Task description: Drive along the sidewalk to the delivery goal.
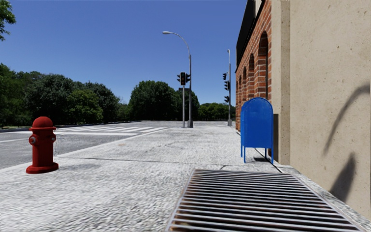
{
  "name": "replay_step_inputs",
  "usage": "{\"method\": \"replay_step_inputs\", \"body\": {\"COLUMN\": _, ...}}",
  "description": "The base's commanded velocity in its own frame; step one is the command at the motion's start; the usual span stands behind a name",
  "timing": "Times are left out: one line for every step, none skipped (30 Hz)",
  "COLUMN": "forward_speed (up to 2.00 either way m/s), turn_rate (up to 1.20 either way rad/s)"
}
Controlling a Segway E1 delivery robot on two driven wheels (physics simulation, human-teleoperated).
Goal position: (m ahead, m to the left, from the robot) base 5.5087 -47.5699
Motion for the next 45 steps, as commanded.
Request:
{"method": "replay_step_inputs", "body": {"forward_speed": 2.00, "turn_rate": 0.00}}
{"method": "replay_step_inputs", "body": {"forward_speed": 2.00, "turn_rate": 0.00}}
{"method": "replay_step_inputs", "body": {"forward_speed": 2.00, "turn_rate": 0.00}}
{"method": "replay_step_inputs", "body": {"forward_speed": 2.00, "turn_rate": 0.00}}
{"method": "replay_step_inputs", "body": {"forward_speed": 2.00, "turn_rate": 0.00}}
{"method": "replay_step_inputs", "body": {"forward_speed": 2.00, "turn_rate": 0.00}}
{"method": "replay_step_inputs", "body": {"forward_speed": 2.00, "turn_rate": 0.00}}
{"method": "replay_step_inputs", "body": {"forward_speed": 2.00, "turn_rate": 0.00}}
{"method": "replay_step_inputs", "body": {"forward_speed": 2.00, "turn_rate": 0.00}}
{"method": "replay_step_inputs", "body": {"forward_speed": 2.00, "turn_rate": 0.00}}
{"method": "replay_step_inputs", "body": {"forward_speed": 2.00, "turn_rate": 0.00}}
{"method": "replay_step_inputs", "body": {"forward_speed": 2.00, "turn_rate": 0.00}}
{"method": "replay_step_inputs", "body": {"forward_speed": 2.00, "turn_rate": 0.00}}
{"method": "replay_step_inputs", "body": {"forward_speed": 2.00, "turn_rate": -0.05}}
{"method": "replay_step_inputs", "body": {"forward_speed": 2.00, "turn_rate": -0.10}}
{"method": "replay_step_inputs", "body": {"forward_speed": 2.00, "turn_rate": -0.14}}
{"method": "replay_step_inputs", "body": {"forward_speed": 2.00, "turn_rate": -0.14}}
{"method": "replay_step_inputs", "body": {"forward_speed": 2.00, "turn_rate": -0.19}}
{"method": "replay_step_inputs", "body": {"forward_speed": 2.00, "turn_rate": -0.22}}
{"method": "replay_step_inputs", "body": {"forward_speed": 2.00, "turn_rate": -0.23}}
{"method": "replay_step_inputs", "body": {"forward_speed": 2.00, "turn_rate": -0.23}}
{"method": "replay_step_inputs", "body": {"forward_speed": 2.00, "turn_rate": -0.23}}
{"method": "replay_step_inputs", "body": {"forward_speed": 2.00, "turn_rate": -0.23}}
{"method": "replay_step_inputs", "body": {"forward_speed": 2.00, "turn_rate": -0.24}}
{"method": "replay_step_inputs", "body": {"forward_speed": 2.00, "turn_rate": -0.24}}
{"method": "replay_step_inputs", "body": {"forward_speed": 2.00, "turn_rate": -0.24}}
{"method": "replay_step_inputs", "body": {"forward_speed": 2.00, "turn_rate": -0.24}}
{"method": "replay_step_inputs", "body": {"forward_speed": 2.00, "turn_rate": -0.24}}
{"method": "replay_step_inputs", "body": {"forward_speed": 2.00, "turn_rate": -0.26}}
{"method": "replay_step_inputs", "body": {"forward_speed": 2.00, "turn_rate": -0.26}}
{"method": "replay_step_inputs", "body": {"forward_speed": 2.00, "turn_rate": -0.29}}
{"method": "replay_step_inputs", "body": {"forward_speed": 2.00, "turn_rate": -0.30}}
{"method": "replay_step_inputs", "body": {"forward_speed": 2.00, "turn_rate": -0.30}}
{"method": "replay_step_inputs", "body": {"forward_speed": 2.00, "turn_rate": -0.30}}
{"method": "replay_step_inputs", "body": {"forward_speed": 2.00, "turn_rate": -0.30}}
{"method": "replay_step_inputs", "body": {"forward_speed": 2.00, "turn_rate": -0.30}}
{"method": "replay_step_inputs", "body": {"forward_speed": 2.00, "turn_rate": -0.30}}
{"method": "replay_step_inputs", "body": {"forward_speed": 2.00, "turn_rate": -0.30}}
{"method": "replay_step_inputs", "body": {"forward_speed": 2.00, "turn_rate": -0.30}}
{"method": "replay_step_inputs", "body": {"forward_speed": 2.00, "turn_rate": -0.30}}
{"method": "replay_step_inputs", "body": {"forward_speed": 2.00, "turn_rate": -0.30}}
{"method": "replay_step_inputs", "body": {"forward_speed": 2.00, "turn_rate": -0.30}}
{"method": "replay_step_inputs", "body": {"forward_speed": 2.00, "turn_rate": -0.30}}
{"method": "replay_step_inputs", "body": {"forward_speed": 2.00, "turn_rate": -0.30}}
{"method": "replay_step_inputs", "body": {"forward_speed": 2.00, "turn_rate": -0.30}}
